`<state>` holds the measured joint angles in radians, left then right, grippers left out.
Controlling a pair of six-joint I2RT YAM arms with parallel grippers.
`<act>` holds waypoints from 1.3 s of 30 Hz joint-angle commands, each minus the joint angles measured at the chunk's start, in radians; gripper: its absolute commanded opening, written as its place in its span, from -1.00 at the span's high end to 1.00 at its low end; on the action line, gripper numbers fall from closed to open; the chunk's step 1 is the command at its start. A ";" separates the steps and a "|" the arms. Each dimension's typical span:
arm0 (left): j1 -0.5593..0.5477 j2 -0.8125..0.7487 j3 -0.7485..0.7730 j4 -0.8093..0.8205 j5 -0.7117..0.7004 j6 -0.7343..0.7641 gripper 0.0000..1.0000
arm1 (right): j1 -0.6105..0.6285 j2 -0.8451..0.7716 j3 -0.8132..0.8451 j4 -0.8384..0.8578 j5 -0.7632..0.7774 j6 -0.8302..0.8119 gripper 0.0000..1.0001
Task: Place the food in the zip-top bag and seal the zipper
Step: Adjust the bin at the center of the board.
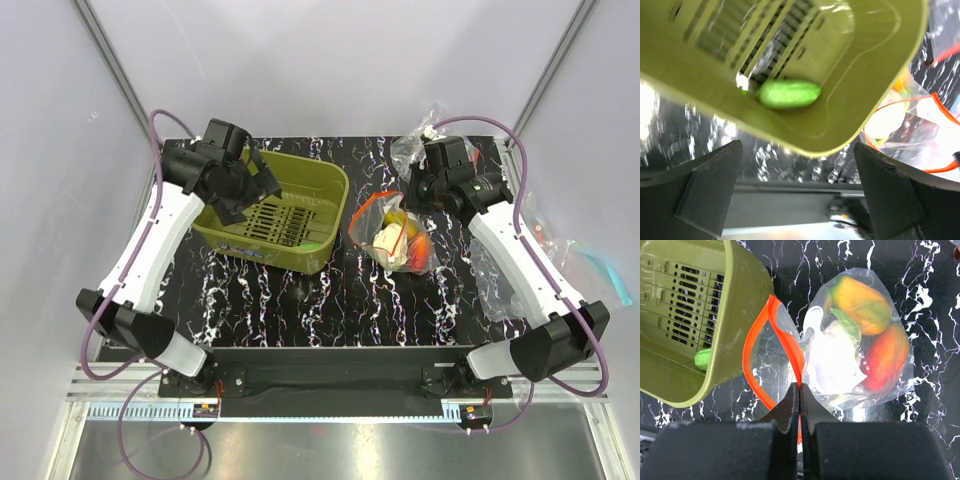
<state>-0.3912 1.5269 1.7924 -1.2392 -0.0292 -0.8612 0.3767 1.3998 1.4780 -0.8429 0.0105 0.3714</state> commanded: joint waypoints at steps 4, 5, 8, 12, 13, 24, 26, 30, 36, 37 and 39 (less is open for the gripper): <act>-0.008 -0.102 -0.037 -0.192 -0.142 -0.289 -0.98 | -0.005 -0.032 -0.019 0.013 0.009 -0.006 1.00; -0.006 -0.112 -0.051 -0.192 -0.155 -0.301 -0.98 | -0.002 -0.033 -0.019 0.013 0.009 -0.006 1.00; 0.008 -0.110 -0.103 -0.201 -0.161 -0.354 -0.98 | -0.004 -0.033 -0.018 0.015 0.005 -0.008 1.00; 0.009 -0.012 -0.074 -0.247 -0.187 -0.384 -0.96 | -0.004 -0.039 -0.019 0.008 0.000 -0.008 1.00; 0.011 0.004 -0.062 -0.265 -0.208 -0.389 -0.96 | -0.004 -0.041 -0.018 0.008 -0.001 -0.009 1.00; 0.060 0.068 -0.228 -0.144 -0.195 -0.421 -0.88 | -0.004 -0.056 -0.013 -0.001 0.020 -0.014 1.00; 0.064 0.067 -0.252 -0.137 -0.199 -0.426 -0.86 | -0.004 -0.058 -0.015 -0.002 0.026 -0.017 1.00; 0.071 0.053 -0.341 -0.039 -0.192 -0.441 -0.64 | -0.004 -0.064 -0.021 0.002 0.032 -0.017 1.00; 0.086 0.058 -0.427 0.098 -0.190 -0.443 -0.12 | -0.004 -0.058 -0.025 0.005 0.025 -0.017 1.00; 0.087 0.056 -0.432 0.109 -0.195 -0.444 -0.04 | -0.002 -0.056 -0.021 0.004 0.025 -0.017 1.00; 0.086 0.042 -0.453 0.162 -0.195 -0.446 0.16 | -0.004 -0.052 -0.018 0.004 0.025 -0.020 1.00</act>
<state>-0.3096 1.5948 1.3556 -1.1915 -0.1925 -1.2938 0.3763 1.3735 1.4517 -0.8581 0.0181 0.3691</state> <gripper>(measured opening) 0.458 0.011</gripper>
